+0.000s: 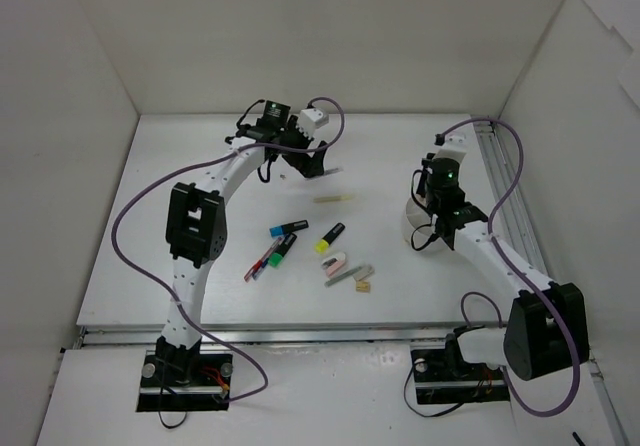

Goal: Sort the stationery into containers
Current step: Place the pen in the storage box.

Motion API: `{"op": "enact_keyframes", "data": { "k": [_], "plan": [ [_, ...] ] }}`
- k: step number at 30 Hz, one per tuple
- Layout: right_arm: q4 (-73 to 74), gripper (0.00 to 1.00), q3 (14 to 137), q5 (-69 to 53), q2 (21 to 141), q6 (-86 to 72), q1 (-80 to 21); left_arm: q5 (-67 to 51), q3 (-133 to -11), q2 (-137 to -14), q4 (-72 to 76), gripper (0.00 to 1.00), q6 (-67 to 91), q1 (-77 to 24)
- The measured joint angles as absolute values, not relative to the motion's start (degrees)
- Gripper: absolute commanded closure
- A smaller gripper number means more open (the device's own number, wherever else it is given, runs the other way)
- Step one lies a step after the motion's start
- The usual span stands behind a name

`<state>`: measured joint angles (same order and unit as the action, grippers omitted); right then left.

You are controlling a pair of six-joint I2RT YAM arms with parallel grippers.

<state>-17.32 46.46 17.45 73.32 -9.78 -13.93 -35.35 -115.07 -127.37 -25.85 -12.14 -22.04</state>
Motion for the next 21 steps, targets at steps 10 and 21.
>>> {"op": "enact_keyframes", "data": {
  "k": [10, 21],
  "plan": [
    [-19.57, 0.79, 46.37, 17.19, 78.74, -8.86, -13.52, -30.37, -130.67, -139.52, -30.33, 0.0, -15.31, -22.52],
    [-19.22, 0.34, 46.37, 16.38, 80.23, -10.44, -13.43, -25.8, -131.39, -143.74, -31.64, 0.04, -16.51, -24.45]
  ]
}}
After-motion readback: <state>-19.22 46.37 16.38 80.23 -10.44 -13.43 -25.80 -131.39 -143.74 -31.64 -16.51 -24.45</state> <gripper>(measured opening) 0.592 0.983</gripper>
